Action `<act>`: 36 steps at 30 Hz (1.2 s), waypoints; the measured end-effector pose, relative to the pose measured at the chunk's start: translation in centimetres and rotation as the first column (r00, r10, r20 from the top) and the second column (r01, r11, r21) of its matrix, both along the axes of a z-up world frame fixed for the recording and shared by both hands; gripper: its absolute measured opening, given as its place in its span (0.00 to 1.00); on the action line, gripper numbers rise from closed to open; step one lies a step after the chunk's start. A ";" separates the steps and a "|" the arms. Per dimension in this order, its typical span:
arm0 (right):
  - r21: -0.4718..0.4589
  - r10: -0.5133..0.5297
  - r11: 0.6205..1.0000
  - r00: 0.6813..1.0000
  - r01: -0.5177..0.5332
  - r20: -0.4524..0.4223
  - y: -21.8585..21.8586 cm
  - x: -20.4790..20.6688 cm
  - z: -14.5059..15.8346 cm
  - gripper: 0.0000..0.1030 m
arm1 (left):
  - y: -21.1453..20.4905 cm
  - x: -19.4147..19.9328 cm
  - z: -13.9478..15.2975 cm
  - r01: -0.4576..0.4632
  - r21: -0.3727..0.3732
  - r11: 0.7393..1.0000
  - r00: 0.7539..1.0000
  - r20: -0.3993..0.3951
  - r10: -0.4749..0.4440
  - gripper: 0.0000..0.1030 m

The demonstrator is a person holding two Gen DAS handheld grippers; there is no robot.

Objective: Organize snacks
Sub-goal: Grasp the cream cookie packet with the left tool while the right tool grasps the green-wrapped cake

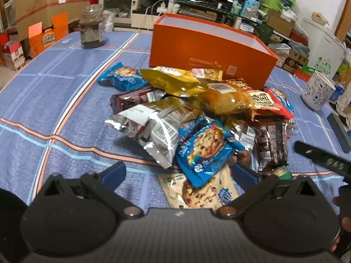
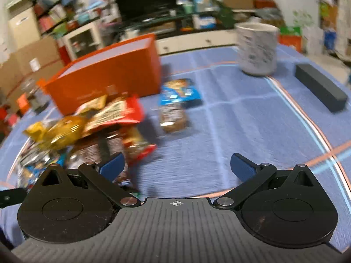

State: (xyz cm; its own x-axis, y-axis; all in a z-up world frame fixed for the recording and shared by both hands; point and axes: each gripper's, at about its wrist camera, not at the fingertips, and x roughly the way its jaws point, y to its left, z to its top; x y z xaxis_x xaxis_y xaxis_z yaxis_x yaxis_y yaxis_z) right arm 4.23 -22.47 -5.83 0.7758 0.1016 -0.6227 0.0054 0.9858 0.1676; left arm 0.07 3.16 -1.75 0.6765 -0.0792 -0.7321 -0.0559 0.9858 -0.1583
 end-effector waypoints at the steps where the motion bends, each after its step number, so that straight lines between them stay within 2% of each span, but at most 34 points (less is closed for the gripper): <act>1: -0.018 0.024 1.000 1.000 -0.025 -0.006 0.7 0.1 -0.1 0.94 | -0.2 0.0 0.1 0.006 0.010 1.000 1.000 0.010 -0.006 0.99; 3: -0.062 0.070 0.996 0.998 -0.070 0.001 1.8 0.0 -0.4 0.94 | -0.5 0.3 0.4 0.013 0.023 1.000 0.999 0.031 -0.014 0.99; 8: -0.165 0.100 0.982 0.995 -0.095 0.017 3.6 0.5 -1.2 0.94 | -1.6 2.9 0.6 0.049 0.020 0.999 0.997 0.066 -0.050 0.99; 11: -0.145 0.124 0.982 0.992 -0.120 0.023 4.3 1.5 -1.4 0.94 | -2.9 4.8 -0.6 0.039 0.137 0.990 0.998 0.045 -0.046 0.99; 13: -0.153 0.136 0.979 0.991 -0.131 0.021 5.0 2.4 -1.4 0.93 | -3.1 5.1 -1.3 0.036 0.177 0.984 0.997 0.061 -0.047 0.99; 15: -0.157 0.137 0.979 0.990 -0.132 0.024 5.2 3.0 -1.5 0.94 | -2.5 5.6 -1.9 0.016 0.219 0.976 0.999 0.044 -0.026 0.99; 18: -0.060 0.103 0.993 0.995 -0.104 -0.012 3.7 4.0 -1.9 0.94 | -0.5 6.8 -3.3 -0.041 0.291 0.956 0.999 -0.012 0.046 0.99; 19: -0.011 0.081 0.997 0.996 -0.081 -0.031 2.8 4.3 -2.1 0.94 | 0.5 7.1 -3.7 -0.059 0.290 0.955 0.997 -0.023 0.068 0.99; 22: 0.074 0.017 0.997 0.998 -0.013 -0.056 0.5 4.4 -2.4 0.94 | 4.0 7.7 -4.1 -0.106 0.156 0.982 0.991 -0.062 0.117 0.99; 23: 0.072 -0.005 0.997 0.999 0.009 -0.054 0.0 4.3 -2.4 0.94 | 4.6 7.8 -4.0 -0.125 0.150 0.981 0.989 -0.065 0.136 0.99; 25: 0.040 -0.048 0.998 0.998 0.050 -0.048 -0.7 4.1 -2.1 0.94 | 5.2 7.7 -3.6 -0.157 0.185 0.970 0.984 -0.055 0.169 0.99; 27: 0.013 -0.097 0.995 0.994 0.098 -0.042 -1.2 3.5 -1.7 0.94 | 5.7 7.2 -2.9 -0.157 0.155 0.975 0.985 -0.042 0.166 0.99; 29: 0.035 -0.085 0.996 0.996 0.085 -0.016 -1.4 2.5 -0.8 0.94 | 6.1 5.9 -1.5 -0.131 0.088 0.988 0.991 -0.019 0.133 0.99; 32: 0.094 0.009 0.995 0.999 -0.013 0.046 -1.0 -0.1 0.6 0.94 | 5.9 3.4 0.2 -0.070 0.041 0.997 0.998 0.009 0.070 0.99; 34: 0.077 0.049 0.996 0.997 -0.054 0.063 -0.3 -1.3 1.1 0.94 | 5.0 1.4 0.7 -0.005 0.009 1.000 1.000 -0.009 0.005 0.99; 36: 0.052 0.048 0.997 0.997 -0.052 0.067 0.0 -1.5 1.4 0.94 | 3.5 -0.6 0.7 0.058 0.006 0.998 0.998 -0.025 -0.058 0.99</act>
